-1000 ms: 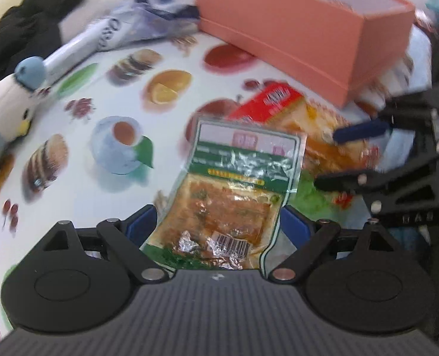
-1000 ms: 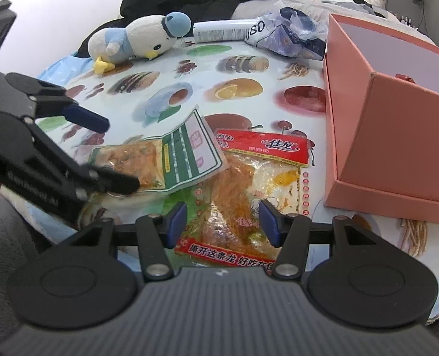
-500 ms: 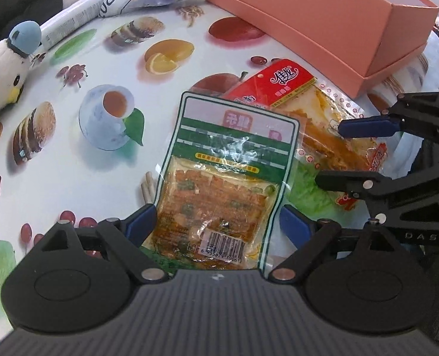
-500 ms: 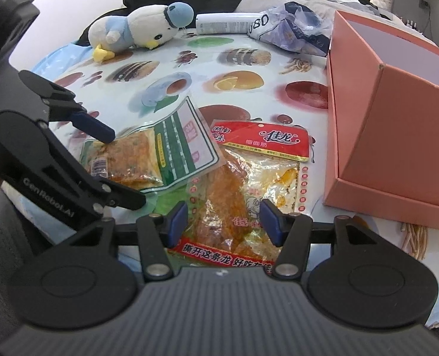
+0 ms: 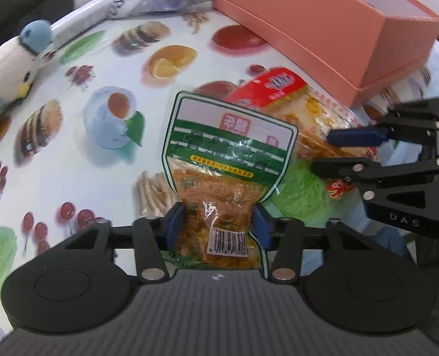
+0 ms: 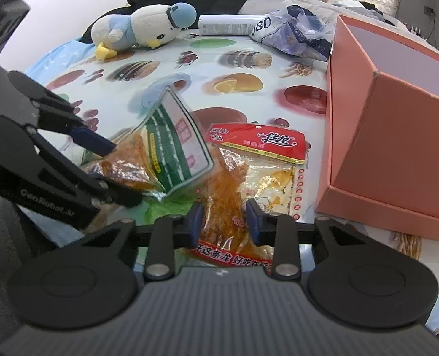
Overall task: Organize snacks
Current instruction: 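Lift both packets off the sheet and raise them upright, then carry both packets over the pink box, lower them in and open both grippers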
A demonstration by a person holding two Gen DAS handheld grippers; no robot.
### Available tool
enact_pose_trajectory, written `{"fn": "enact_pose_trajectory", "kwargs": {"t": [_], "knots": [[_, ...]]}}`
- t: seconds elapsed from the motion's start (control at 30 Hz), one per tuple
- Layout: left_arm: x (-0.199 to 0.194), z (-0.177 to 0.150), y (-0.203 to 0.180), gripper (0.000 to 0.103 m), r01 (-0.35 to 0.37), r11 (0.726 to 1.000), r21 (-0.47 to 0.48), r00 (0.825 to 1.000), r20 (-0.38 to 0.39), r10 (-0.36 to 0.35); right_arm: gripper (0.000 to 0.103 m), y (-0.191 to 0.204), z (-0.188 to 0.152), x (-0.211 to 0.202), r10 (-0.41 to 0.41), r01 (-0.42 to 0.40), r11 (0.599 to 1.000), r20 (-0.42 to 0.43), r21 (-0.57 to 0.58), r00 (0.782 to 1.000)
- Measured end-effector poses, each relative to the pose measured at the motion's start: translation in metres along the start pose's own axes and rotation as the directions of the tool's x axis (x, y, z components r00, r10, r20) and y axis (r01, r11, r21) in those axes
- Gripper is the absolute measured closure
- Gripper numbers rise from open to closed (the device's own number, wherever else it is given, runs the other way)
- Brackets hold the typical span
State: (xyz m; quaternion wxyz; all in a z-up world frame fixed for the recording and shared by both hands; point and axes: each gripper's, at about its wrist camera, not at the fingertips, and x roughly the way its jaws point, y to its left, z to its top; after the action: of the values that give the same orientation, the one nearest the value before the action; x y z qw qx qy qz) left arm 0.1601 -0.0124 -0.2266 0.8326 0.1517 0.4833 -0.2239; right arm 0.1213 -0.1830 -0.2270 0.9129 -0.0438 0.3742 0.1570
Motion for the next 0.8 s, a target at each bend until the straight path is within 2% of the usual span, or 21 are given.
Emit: {"fn": "enact_pose_trajectory", "kwargs": {"t": [0.1, 0.23, 0.33, 0.53, 0.67, 0.8], "knots": [[-0.006, 0.001, 0.005, 0.055, -0.01, 0.998, -0.055, 1.0, 0.013, 0.011, 0.079, -0.003, 0.003, -0.005, -0.022, 0.022, 1.0, 0.01, 0.006, 1.0], [-0.014, 0.002, 0.008, 0.055, -0.02, 0.989, -0.149, 0.999, 0.029, 0.025, 0.081, -0.013, 0.005, -0.008, -0.018, 0.017, 0.998, 0.018, 0.053, 1.0], [-0.025, 0.002, 0.009, 0.055, -0.004, 0.971, -0.239, 0.998, 0.053, 0.017, 0.082, -0.009, 0.006, -0.013, -0.028, 0.026, 0.999, 0.025, 0.043, 0.999], [-0.048, 0.0, 0.007, 0.055, -0.006, 0.934, -0.357, 0.995, 0.093, 0.042, 0.083, -0.004, 0.011, -0.028, -0.027, 0.025, 0.999, 0.052, 0.04, 0.998], [-0.069, -0.002, 0.012, 0.055, -0.006, 0.905, -0.424, 0.99, 0.125, 0.066, 0.083, -0.004, 0.017, -0.044, -0.029, 0.025, 0.998, 0.078, 0.058, 0.997], [-0.093, -0.004, 0.014, 0.055, -0.01, 0.89, -0.456, 0.982, 0.164, 0.095, 0.084, 0.0, 0.026, -0.063, -0.039, 0.032, 0.998, 0.117, 0.062, 0.992]]}}
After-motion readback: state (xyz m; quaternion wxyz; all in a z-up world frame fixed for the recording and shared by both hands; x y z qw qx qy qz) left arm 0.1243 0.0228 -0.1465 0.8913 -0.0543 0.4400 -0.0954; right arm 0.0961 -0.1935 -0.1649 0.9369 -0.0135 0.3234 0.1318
